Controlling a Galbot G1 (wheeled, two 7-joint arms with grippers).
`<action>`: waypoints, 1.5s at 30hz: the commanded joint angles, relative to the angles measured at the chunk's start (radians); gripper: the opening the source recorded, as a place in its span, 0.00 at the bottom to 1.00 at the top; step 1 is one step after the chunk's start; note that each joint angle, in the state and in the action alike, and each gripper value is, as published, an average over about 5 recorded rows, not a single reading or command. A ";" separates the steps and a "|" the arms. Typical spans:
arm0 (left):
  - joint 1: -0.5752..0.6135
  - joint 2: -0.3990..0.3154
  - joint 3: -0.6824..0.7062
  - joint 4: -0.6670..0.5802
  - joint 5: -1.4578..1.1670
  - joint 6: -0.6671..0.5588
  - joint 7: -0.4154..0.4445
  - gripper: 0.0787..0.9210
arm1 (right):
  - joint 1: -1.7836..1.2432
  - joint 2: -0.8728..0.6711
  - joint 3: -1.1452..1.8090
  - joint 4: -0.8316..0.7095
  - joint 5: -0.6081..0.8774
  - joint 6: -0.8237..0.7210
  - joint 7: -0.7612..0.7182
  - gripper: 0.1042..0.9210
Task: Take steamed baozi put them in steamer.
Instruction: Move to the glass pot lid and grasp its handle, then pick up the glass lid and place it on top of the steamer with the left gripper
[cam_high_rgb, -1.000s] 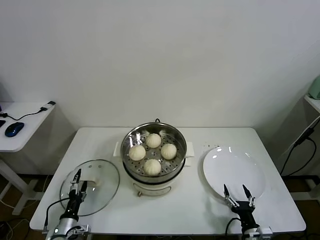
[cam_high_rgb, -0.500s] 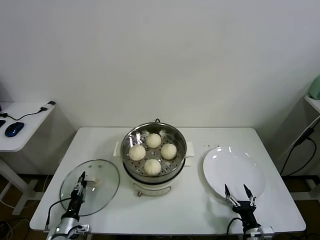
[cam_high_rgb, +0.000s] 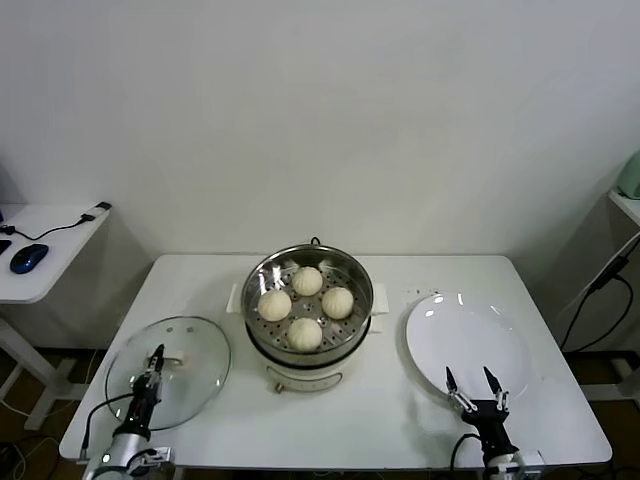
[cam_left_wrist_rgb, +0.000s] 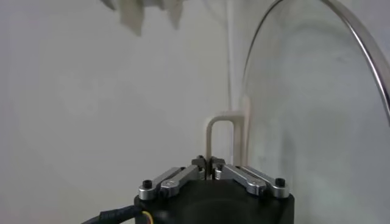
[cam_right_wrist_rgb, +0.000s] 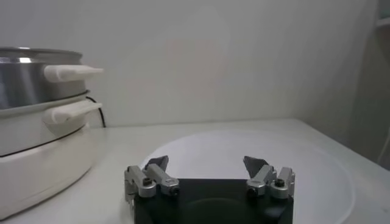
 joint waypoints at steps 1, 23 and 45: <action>0.009 -0.003 -0.001 -0.065 -0.018 -0.001 0.014 0.07 | -0.005 -0.001 0.002 0.013 -0.002 -0.005 0.001 0.88; 0.026 0.186 -0.011 -0.678 -0.313 0.365 0.464 0.07 | -0.014 0.007 -0.005 0.050 -0.062 -0.025 0.025 0.88; -0.385 -0.054 0.706 -0.635 0.112 0.780 0.759 0.07 | -0.001 0.010 -0.014 0.043 -0.093 -0.020 0.025 0.88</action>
